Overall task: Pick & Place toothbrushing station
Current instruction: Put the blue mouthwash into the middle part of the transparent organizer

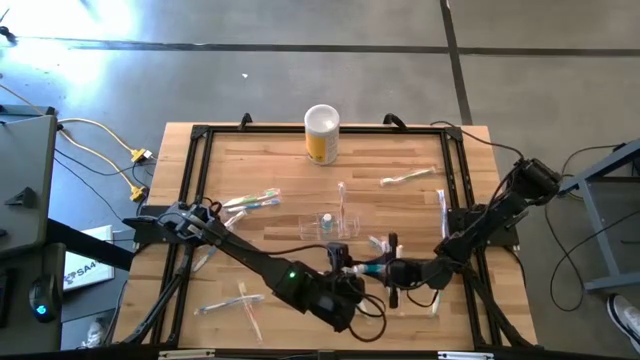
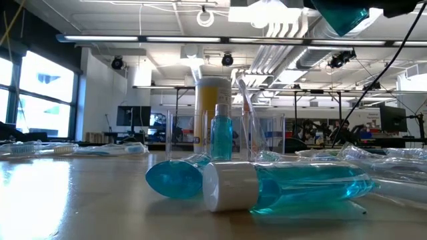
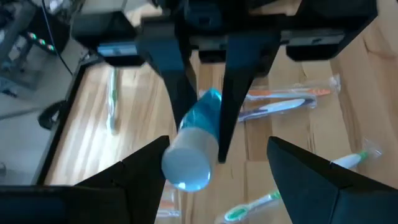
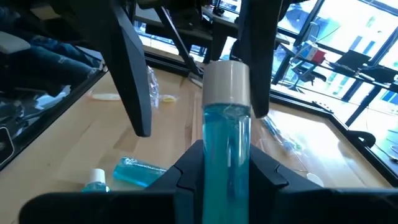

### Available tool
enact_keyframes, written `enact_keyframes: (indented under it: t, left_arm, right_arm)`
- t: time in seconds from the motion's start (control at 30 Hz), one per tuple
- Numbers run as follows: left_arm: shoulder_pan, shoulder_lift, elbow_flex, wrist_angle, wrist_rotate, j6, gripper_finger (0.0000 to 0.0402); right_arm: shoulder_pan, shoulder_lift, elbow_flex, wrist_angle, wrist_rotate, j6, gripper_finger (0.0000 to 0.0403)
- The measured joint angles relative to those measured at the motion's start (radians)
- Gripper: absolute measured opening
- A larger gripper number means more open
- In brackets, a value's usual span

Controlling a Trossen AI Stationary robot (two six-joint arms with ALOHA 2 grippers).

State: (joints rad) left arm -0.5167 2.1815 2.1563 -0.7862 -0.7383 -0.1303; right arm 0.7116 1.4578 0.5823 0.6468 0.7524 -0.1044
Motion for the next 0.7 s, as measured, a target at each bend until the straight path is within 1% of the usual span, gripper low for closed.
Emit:
enact_keyframes:
  t: [0.1,0.23,0.47,0.57,0.7]
  left_arm:
    - [0.0,0.0,0.0,0.012,0.018,0.029,0.026]
    - [0.007,0.006,0.001,0.014,0.05,-0.042,0.026]
    - [0.021,0.016,0.0,-0.015,0.07,-0.058,0.0257]
    - [0.021,0.016,0.0,-0.006,0.059,-0.047,0.0241]
    - [0.021,0.016,0.0,0.032,0.052,-0.012,0.0209]
  right_arm:
    - [0.0,0.0,0.0,-0.005,-0.001,0.0,0.0062]
    - [0.0,0.0,0.0,-0.005,-0.005,0.0,0.0062]
    - [0.0,0.0,0.0,-0.002,0.001,0.006,0.0062]
    - [0.0,0.0,0.0,-0.006,-0.003,0.006,0.0062]
    - [0.0,0.0,0.0,-0.017,-0.006,0.006,0.0062]
